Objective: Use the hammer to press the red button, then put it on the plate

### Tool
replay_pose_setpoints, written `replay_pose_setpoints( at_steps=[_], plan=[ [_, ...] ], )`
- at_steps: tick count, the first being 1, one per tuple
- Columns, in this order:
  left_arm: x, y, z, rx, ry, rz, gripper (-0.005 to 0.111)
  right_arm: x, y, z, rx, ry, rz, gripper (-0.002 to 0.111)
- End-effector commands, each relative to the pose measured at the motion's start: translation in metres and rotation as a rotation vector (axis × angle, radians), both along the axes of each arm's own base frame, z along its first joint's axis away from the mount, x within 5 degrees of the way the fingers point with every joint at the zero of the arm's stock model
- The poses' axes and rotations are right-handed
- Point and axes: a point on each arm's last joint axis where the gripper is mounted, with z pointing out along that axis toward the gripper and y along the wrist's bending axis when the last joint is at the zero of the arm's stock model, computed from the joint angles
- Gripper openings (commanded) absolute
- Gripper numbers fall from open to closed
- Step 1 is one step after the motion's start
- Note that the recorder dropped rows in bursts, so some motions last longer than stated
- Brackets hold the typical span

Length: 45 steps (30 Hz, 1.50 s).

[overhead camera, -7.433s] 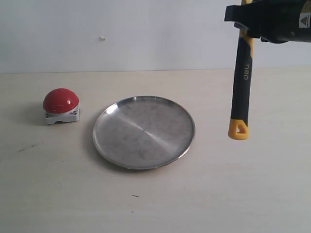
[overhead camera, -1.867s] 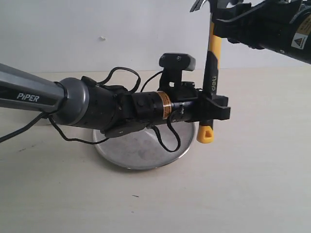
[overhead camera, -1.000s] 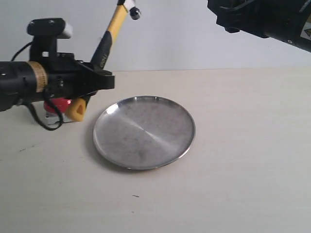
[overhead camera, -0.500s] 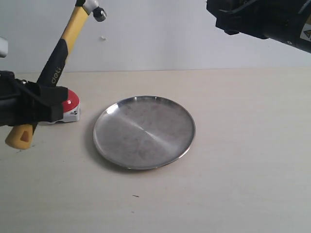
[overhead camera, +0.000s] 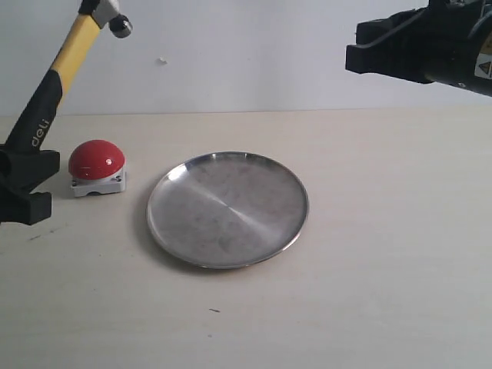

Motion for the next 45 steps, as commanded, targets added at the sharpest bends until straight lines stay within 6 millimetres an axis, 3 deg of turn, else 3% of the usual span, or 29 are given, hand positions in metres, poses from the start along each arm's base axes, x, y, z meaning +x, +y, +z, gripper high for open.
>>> replay_pose_setpoints(
  at_steps=[1, 7, 12, 16, 21, 26, 45],
  plan=[
    [0.001, 0.006, 0.011, -0.046, -0.053, 0.026, 0.000, -0.013, -0.009, 0.014, -0.081, -0.020, -0.032, 0.000],
    [0.004, 0.013, 0.011, -0.046, -0.048, 0.067, 0.000, -0.055, -0.019, 0.029, -0.116, -0.130, -0.004, 0.000],
    [0.002, 0.014, 0.006, -0.039, -0.035, 0.068, 0.000, -0.094, -0.022, 0.022, -0.047, -0.216, 0.071, 0.000],
    [0.000, 0.014, 0.001, -0.029, -0.022, 0.065, 0.000, -0.111, -0.028, 0.008, -0.010, -0.184, 0.063, 0.000],
    [0.000, 0.014, 0.001, -0.029, -0.022, 0.065, 0.000, -0.117, -0.047, -0.023, -0.143, 0.032, -0.106, 0.000],
    [0.000, 0.014, 0.001, -0.029, -0.022, 0.065, 0.000, -0.121, -0.061, -0.038, -0.164, 0.227, -0.256, 0.000],
    [0.003, 0.013, -0.003, -0.013, -0.010, 0.058, 0.000, -0.121, -0.063, -0.040, -0.178, 0.242, -0.268, 0.000]
  ],
)
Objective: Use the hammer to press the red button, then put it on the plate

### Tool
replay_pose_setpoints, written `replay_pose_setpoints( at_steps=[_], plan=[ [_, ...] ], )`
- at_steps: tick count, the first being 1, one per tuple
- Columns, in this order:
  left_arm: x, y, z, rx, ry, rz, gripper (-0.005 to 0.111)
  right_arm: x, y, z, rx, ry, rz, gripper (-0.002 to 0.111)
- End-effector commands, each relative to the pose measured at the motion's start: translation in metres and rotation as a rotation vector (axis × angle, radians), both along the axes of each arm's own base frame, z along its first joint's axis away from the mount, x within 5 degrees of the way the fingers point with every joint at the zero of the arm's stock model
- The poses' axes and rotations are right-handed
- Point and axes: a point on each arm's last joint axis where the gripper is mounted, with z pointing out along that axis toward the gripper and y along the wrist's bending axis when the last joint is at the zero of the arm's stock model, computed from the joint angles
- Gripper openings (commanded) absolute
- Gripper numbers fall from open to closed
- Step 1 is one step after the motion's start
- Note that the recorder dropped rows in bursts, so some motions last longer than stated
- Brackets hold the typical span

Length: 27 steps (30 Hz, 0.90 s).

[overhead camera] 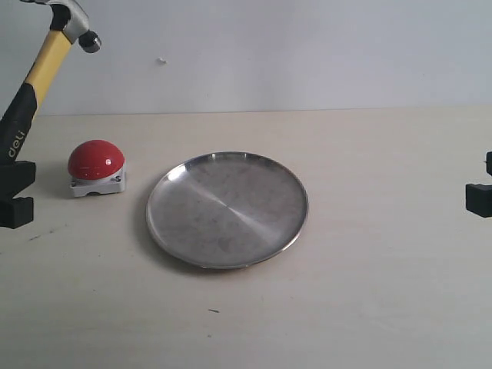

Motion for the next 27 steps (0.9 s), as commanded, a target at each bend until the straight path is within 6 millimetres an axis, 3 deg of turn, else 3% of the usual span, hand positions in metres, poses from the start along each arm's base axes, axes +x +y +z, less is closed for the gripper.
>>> replay_pose_setpoints(
  at_steps=[1, 9, 17, 27],
  plan=[
    [0.004, -0.005, 0.004, -0.027, -0.043, -0.038, 0.000, -0.001, -0.001, 0.000, -0.001, -0.005, 0.000, 0.000],
    [0.024, -0.008, -0.023, -0.056, 0.052, -0.031, 0.000, -0.001, -0.001, 0.000, -0.001, -0.005, 0.000, 0.000],
    [0.045, 0.023, -0.039, -0.107, 0.069, 0.170, 0.000, -0.001, -0.001, 0.000, -0.001, -0.005, 0.000, 0.000],
    [0.056, 0.019, -0.060, -0.098, 0.098, 0.128, 0.000, -0.001, -0.001, 0.000, -0.001, -0.005, 0.000, 0.000]
  ],
)
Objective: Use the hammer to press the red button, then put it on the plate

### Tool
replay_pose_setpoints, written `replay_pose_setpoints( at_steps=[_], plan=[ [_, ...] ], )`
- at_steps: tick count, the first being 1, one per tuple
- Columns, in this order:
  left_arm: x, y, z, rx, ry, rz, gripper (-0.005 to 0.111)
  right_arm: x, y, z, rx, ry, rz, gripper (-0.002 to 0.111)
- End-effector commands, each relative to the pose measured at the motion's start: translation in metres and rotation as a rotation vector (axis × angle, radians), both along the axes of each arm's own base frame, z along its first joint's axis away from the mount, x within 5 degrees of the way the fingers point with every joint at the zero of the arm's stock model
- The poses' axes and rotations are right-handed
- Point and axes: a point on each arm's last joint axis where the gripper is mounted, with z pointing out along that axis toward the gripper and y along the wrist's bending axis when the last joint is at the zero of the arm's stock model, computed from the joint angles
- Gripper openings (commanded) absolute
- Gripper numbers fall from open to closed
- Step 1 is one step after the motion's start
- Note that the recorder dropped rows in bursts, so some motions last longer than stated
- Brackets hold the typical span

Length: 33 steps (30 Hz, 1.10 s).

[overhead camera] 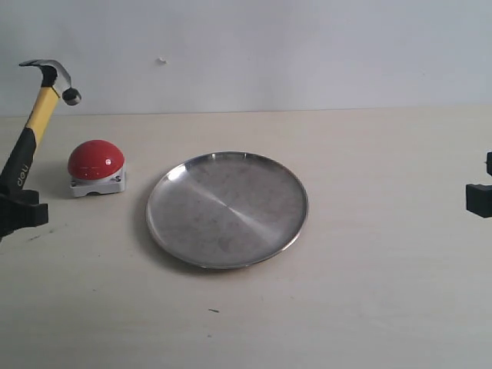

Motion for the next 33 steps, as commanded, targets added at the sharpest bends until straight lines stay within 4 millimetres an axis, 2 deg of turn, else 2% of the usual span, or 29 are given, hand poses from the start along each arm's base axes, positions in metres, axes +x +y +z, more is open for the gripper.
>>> replay_pose_setpoints(
  at_steps=[1, 11, 22, 29, 33],
  plan=[
    [0.011, -0.005, -0.002, -0.038, -0.080, -0.034, 0.000, -0.001, -0.001, 0.000, 0.000, -0.007, 0.001, 0.000],
    [0.021, -0.006, -0.026, -0.044, -0.042, -0.016, 0.000, -0.001, -0.001, 0.000, 0.000, -0.007, 0.001, 0.000],
    [0.022, -0.004, -0.034, -0.024, -0.022, -0.008, 0.000, -0.001, -0.001, 0.000, 0.000, -0.007, 0.001, 0.000],
    [0.022, -0.005, -0.023, -0.034, -0.076, -0.014, 0.000, -0.001, -0.001, 0.000, 0.000, -0.007, 0.001, 0.000],
    [0.011, -0.002, 0.011, -0.027, -0.156, -0.005, 0.000, -0.001, -0.001, 0.000, 0.000, -0.007, 0.001, 0.000]
  ],
)
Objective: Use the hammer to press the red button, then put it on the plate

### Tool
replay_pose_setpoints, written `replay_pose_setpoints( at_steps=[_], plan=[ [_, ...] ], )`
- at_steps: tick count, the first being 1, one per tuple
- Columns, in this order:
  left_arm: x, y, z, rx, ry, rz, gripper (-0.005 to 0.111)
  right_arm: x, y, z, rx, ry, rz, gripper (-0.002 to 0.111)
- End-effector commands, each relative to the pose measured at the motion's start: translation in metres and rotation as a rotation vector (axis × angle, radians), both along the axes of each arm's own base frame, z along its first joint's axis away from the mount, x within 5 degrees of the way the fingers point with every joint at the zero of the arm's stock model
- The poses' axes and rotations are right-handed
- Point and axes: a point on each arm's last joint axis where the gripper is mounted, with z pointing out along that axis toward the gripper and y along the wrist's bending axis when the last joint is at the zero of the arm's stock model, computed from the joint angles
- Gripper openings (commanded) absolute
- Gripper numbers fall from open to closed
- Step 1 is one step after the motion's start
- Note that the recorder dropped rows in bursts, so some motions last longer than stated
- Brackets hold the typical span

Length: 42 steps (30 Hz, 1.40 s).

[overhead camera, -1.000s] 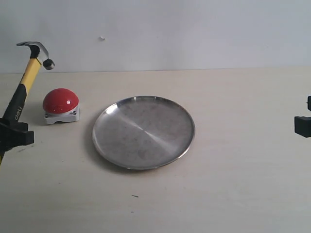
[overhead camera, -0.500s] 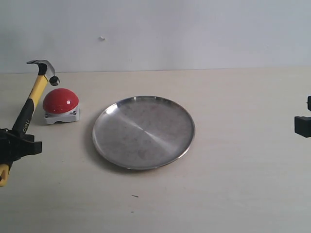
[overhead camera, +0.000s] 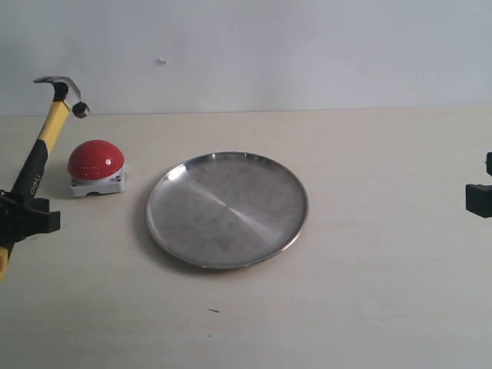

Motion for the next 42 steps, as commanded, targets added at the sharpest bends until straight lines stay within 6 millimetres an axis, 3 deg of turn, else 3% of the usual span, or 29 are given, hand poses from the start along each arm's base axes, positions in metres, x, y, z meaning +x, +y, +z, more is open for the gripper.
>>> replay_pose_setpoints(
  at_steps=[1, 4, 9, 11, 14, 20, 22, 26, 30, 32, 37, 42],
  plan=[
    [-0.010, 0.001, 0.050, -0.043, -0.199, 0.010, 0.000, -0.001, 0.000, 0.000, 0.000, -0.008, 0.002, 0.000],
    [-0.028, 0.004, 0.084, -0.048, -0.308, 0.020, 0.000, -0.001, 0.000, 0.000, 0.001, -0.009, 0.003, 0.000],
    [-0.083, 0.014, 0.142, -0.102, -0.522, 0.066, 0.000, -0.001, 0.000, 0.000, 0.001, -0.009, 0.003, 0.000],
    [-0.099, 0.016, 0.155, -0.135, -0.601, 0.072, 0.000, -0.001, 0.000, 0.000, 0.001, -0.009, 0.003, 0.000],
    [-0.103, 0.017, 0.158, -0.143, -0.623, 0.072, 0.000, -0.001, 0.000, 0.000, 0.001, -0.009, 0.003, 0.000],
    [-0.063, 0.010, 0.126, -0.127, -0.451, 0.066, 0.000, -0.001, 0.000, 0.000, 0.001, -0.009, 0.003, 0.000],
    [-0.038, 0.005, 0.099, -0.091, -0.359, 0.027, 0.000, -0.001, 0.000, 0.000, 0.001, -0.009, 0.003, 0.000],
    [-0.009, -0.001, 0.048, -0.063, -0.176, 0.001, 0.000, -0.001, 0.000, 0.000, 0.001, -0.009, 0.003, 0.000],
    [0.010, -0.004, -0.001, -0.080, -0.043, 0.013, 0.000, -0.001, 0.000, 0.000, 0.001, -0.009, 0.003, 0.000],
    [0.017, -0.006, -0.014, -0.074, -0.005, 0.004, 0.000, -0.001, 0.000, 0.000, 0.001, -0.009, 0.003, 0.000],
    [0.029, -0.006, -0.034, -0.052, 0.091, 0.015, 0.000, -0.001, 0.000, 0.000, 0.001, -0.009, 0.003, 0.000],
    [0.030, -0.007, -0.018, -0.075, 0.034, 0.023, 0.000, -0.001, 0.000, 0.000, 0.001, -0.009, 0.003, 0.000]
  ],
)
